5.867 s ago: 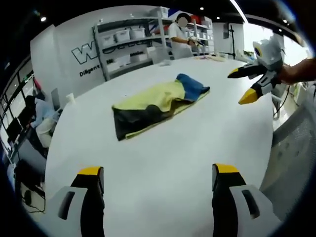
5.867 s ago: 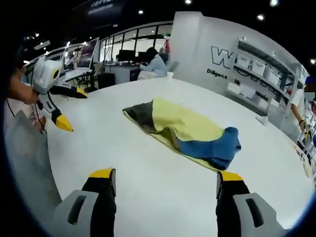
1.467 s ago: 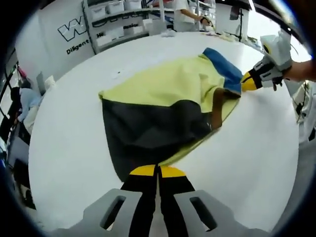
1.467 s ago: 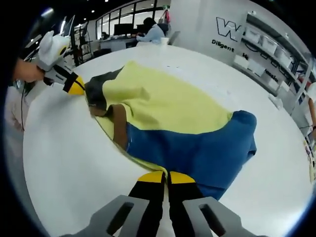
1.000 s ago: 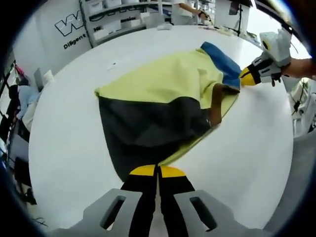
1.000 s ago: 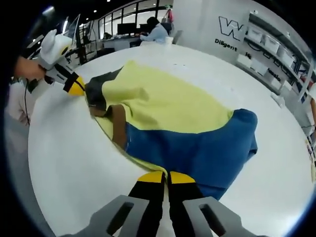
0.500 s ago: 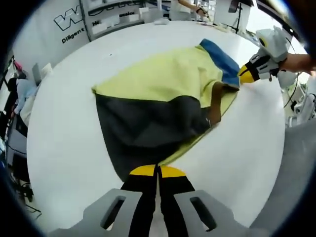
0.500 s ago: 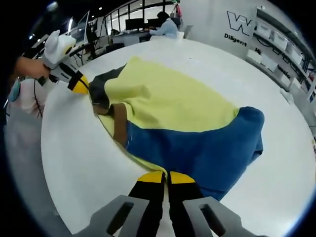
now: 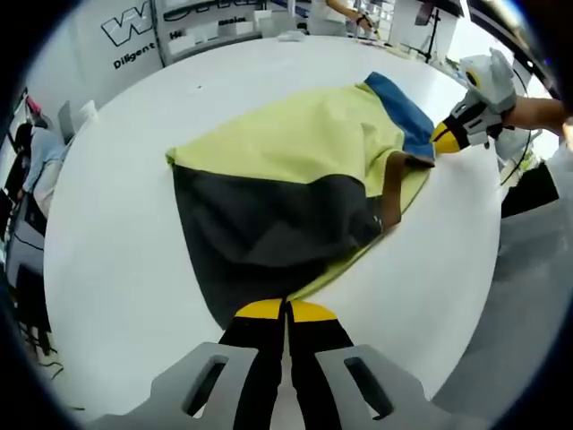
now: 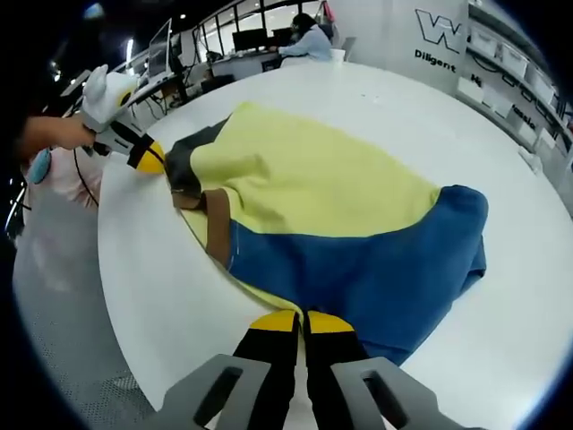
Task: Fold the garment on the visible template until the final outline fits inside the template.
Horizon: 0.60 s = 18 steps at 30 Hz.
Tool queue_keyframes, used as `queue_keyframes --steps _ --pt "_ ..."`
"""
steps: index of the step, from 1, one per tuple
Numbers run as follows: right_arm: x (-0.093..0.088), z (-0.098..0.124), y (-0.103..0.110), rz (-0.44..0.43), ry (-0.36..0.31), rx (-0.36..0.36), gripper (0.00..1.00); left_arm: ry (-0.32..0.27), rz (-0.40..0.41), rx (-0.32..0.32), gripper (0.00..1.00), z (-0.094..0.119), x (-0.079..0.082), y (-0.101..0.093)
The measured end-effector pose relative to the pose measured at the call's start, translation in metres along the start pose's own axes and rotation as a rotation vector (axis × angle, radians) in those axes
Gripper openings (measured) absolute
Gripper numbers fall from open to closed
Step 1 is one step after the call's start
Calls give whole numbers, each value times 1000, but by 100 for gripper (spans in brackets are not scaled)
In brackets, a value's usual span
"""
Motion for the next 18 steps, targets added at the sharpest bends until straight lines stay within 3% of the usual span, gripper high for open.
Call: queue_keyframes --steps 18 --pt "-21 9 33 -9 -14 18 0 -5 -1 -13 0 17 -29 -14"
Point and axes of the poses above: the point that each gripper's makers call its tool centre point, and the gripper's own axes: z roughly backward along the fingers, y roughly to its left, x roughly out of its top, the point moved 5 cm from there along z, roughly backward along the fingers, and after that the axes turned 5 degrees about x, right-handed, at the moved point
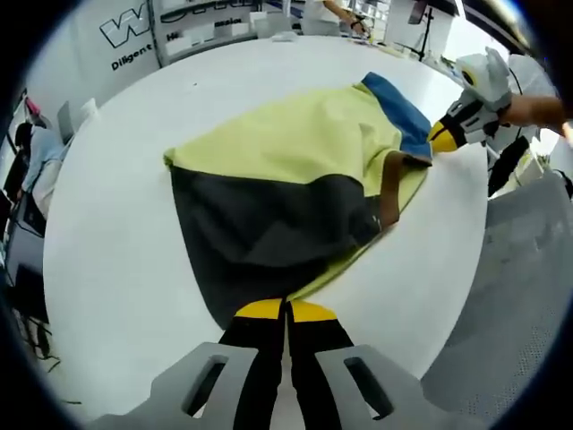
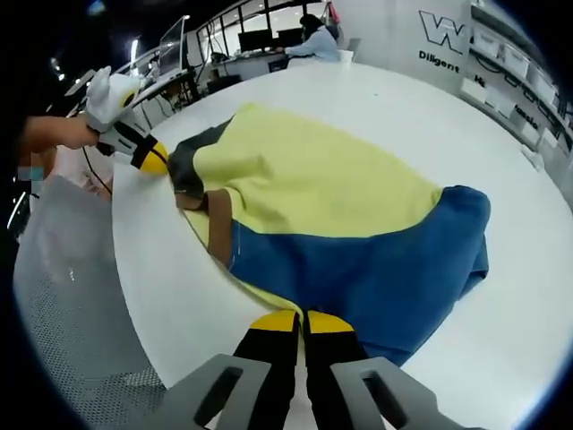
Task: Fold the garment on the visible template until the final outline fits inside the template.
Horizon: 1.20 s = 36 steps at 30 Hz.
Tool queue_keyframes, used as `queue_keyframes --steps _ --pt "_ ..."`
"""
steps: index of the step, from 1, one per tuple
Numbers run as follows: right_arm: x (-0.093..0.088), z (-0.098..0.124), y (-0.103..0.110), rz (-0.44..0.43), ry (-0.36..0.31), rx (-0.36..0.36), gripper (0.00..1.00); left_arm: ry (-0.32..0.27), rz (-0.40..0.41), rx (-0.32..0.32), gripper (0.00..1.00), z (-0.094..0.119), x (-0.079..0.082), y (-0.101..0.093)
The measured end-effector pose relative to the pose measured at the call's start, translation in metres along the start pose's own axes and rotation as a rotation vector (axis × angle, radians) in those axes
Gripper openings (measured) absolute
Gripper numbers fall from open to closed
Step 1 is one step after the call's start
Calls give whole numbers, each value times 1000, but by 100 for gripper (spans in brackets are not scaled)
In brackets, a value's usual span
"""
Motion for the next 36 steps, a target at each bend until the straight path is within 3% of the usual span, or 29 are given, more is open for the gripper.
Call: queue_keyframes --steps 10,19,23,26,29,30,31,36 --pt "-7 2 14 -9 8 15 0 7 -18 2 0 9 -14 -8" --pt "-15 4 23 -38 -17 -14 0 31 -51 18 0 12 -17 -13" --pt "-15 4 24 69 -45 -33 0 35 -1 1 0 11 -16 -9" --pt "-15 3 25 240 -61 -19 0 21 -14 -23 0 11 -17 -9" --pt "-17 5 28 190 -74 -7 2 -2 -123 -28 0 11 -15 -10" --pt "-16 4 29 124 -102 0 4 -2 -132 -23 2 11 -15 -11" --pt "-16 4 29 111 -106 2 6 -10 -142 -11 4 11 -14 -11" --pt "-15 4 39 119 -124 18 18 -34 -164 -28 26 13 -8 -16"
Point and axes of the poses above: the point that each gripper's makers call its tool centre point, and the gripper's own axes: z roughly backward along the fingers, y roughly to its left, x roughly out of its top, the point moved 5 cm from there along z, roughly backward along the fingers, and after that the axes turned 5 degrees about x, right-handed, at the moved point
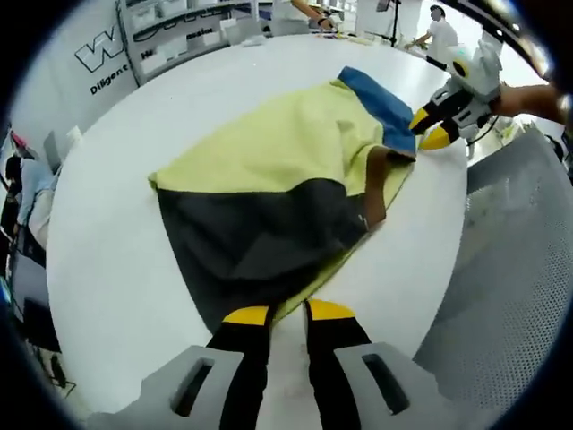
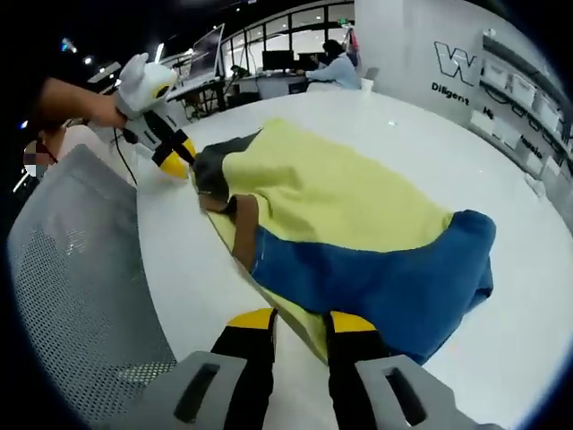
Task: Fold the garment on the visible template until the final outline fits inside the template.
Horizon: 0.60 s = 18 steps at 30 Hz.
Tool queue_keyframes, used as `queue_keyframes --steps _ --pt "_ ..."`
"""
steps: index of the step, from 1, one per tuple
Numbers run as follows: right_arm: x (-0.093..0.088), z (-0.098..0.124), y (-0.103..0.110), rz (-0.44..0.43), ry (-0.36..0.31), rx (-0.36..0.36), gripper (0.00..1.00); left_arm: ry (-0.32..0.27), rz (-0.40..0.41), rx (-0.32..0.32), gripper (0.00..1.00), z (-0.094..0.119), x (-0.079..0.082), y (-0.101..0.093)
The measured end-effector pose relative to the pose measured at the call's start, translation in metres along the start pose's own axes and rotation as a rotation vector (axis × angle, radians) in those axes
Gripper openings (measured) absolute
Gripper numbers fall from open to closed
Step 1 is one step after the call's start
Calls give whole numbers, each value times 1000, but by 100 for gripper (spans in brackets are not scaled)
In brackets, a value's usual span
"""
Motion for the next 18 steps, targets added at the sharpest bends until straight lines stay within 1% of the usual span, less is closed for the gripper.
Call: queue_keyframes --steps 2,5,9,11,12,13,15,16,17,18 --pt "2 0 2 29 1 1 20 -15 -20 7 32 2 2 1" --pt "9 2 2 50 -29 -8 22 -65 -59 38 38 9 8 6" --pt "22 6 2 62 -80 -19 23 -175 -93 112 48 19 19 17" --pt "28 5 5 77 -104 -5 27 -191 -97 121 51 21 20 17" --pt "30 2 9 88 -105 7 30 -212 -119 129 52 21 23 17" --pt "32 1 11 103 -103 13 31 -228 -149 131 53 22 27 16" --pt "33 -3 15 128 -96 23 31 -253 -211 116 51 22 34 7" --pt "34 -4 16 149 -85 20 31 -254 -258 107 51 21 36 0" --pt "36 -5 16 168 -85 13 31 -255 -282 101 49 21 38 -4" --pt "38 -6 16 186 -89 6 32 -253 -297 81 49 18 40 -11"
Point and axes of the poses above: the point that each gripper's makers call its tool centre point, and the gripper's own axes: z roughly backward along the fingers, y roughly to its left, x roughly out of its top, the point moved 5 cm from there along z, roughly backward along the fingers, and after that the axes turned 5 degrees about x, right-handed, at the moved point
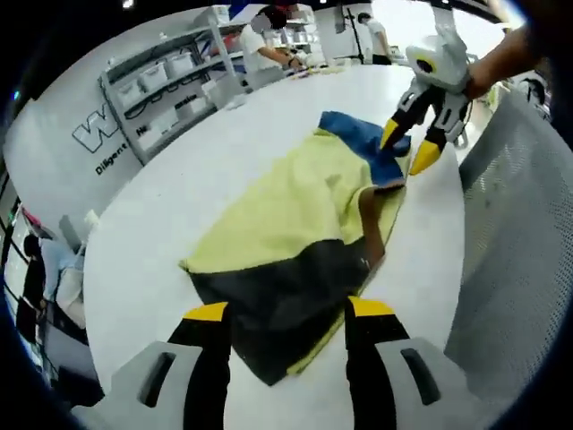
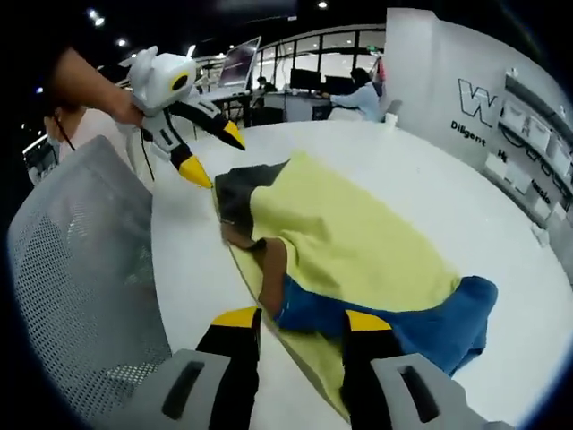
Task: Fold the garment on the visible template until the final outline fits inside the template.
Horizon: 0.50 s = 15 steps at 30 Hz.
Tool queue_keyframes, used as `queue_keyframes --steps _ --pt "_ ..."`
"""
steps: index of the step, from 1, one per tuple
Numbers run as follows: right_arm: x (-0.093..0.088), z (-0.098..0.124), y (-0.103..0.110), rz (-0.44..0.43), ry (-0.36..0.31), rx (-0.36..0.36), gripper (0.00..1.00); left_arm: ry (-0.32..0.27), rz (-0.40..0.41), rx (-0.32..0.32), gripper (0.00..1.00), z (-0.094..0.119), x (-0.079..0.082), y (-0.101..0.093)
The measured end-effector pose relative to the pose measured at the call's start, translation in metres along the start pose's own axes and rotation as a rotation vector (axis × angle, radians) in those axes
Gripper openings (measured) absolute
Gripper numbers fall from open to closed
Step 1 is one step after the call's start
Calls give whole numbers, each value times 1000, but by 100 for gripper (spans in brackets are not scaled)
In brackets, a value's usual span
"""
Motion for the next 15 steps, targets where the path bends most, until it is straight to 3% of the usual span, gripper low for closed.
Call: queue_keyframes --steps 7,15 --pt "0 -3 -1 76 24 13 36 5 -131 -104 40 -16 12 -33" --pt "-7 -15 7 108 81 62 29 62 -179 -171 32 -34 11 -47"
Point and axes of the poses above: the point that each gripper's makers call its tool centre point, and the gripper's own axes: z roughly backward along the fingers, y roughly to its left, x roughly out of its top, the point moved 5 cm from there along z, roughly backward along the fingers, and after that the axes turned 5 degrees about x, right-handed, at the moved point
